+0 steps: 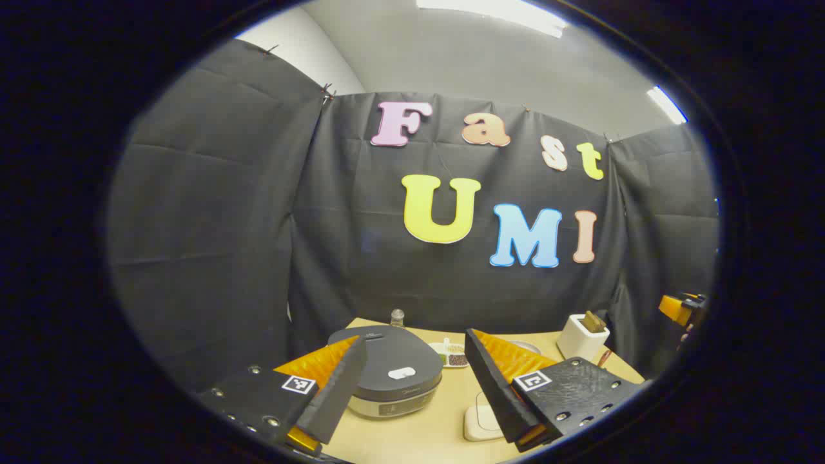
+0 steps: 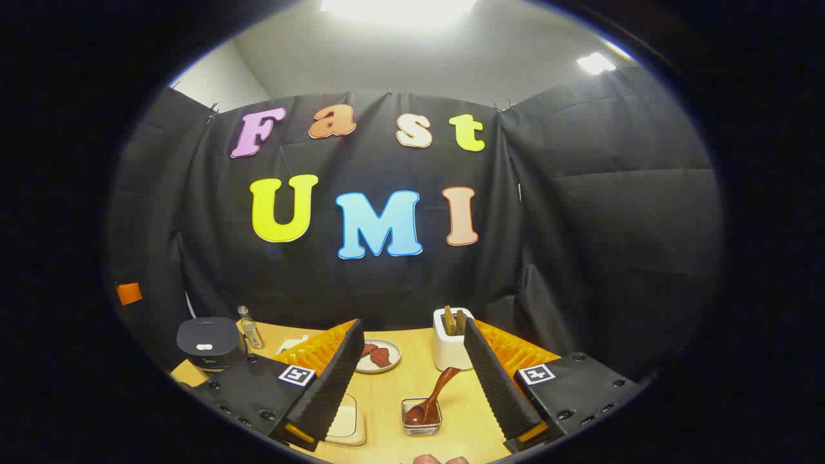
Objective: Close the left gripper, press the button to open the rice cooker; take a wooden spoon from the chopstick holder with the right hand, scoop a spoonful of rice and pour it into the rice cooker, then put the wooden spoon back into the chopstick holder.
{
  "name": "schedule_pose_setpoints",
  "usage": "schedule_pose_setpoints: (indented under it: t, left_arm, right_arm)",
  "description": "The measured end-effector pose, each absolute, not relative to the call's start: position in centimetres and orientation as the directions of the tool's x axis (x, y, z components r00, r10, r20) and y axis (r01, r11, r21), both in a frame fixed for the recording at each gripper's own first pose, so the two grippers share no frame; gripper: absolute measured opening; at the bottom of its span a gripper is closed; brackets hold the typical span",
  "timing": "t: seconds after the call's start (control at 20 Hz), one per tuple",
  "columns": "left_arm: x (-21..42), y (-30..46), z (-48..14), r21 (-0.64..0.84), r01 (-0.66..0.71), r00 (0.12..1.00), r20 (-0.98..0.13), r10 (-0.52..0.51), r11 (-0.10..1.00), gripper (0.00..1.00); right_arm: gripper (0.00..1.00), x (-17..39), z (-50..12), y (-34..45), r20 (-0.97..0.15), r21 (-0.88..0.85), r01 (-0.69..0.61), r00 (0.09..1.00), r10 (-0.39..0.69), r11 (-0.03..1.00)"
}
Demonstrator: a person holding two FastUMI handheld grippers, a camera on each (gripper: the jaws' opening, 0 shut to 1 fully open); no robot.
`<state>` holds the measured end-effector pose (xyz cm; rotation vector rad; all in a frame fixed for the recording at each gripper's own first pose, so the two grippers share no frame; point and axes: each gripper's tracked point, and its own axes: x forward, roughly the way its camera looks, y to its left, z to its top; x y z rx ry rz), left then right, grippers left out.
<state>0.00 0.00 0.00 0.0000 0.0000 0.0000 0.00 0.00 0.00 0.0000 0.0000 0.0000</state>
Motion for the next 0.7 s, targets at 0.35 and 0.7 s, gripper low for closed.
schedule_pose_setpoints:
  t: [0.35, 0.7]
  left_arm:
    - [1.1, -1.5, -0.6, 0.035, 0.078, 0.997, -0.015, -0.078, 0.996, 0.99]
    - [0.9, -1.9, -1.6, 0.04, 0.102, 0.994, -0.035, -0.101, 0.994, 0.98]
  right_arm:
    - [0.98, -0.9, -0.8, -0.4, -0.023, 0.014, 0.057, 0.998, -0.057, 0.998]
    - [0.98, -1.8, -0.6, -0.9, -0.016, -0.009, 0.069, 0.997, -0.069, 0.998]
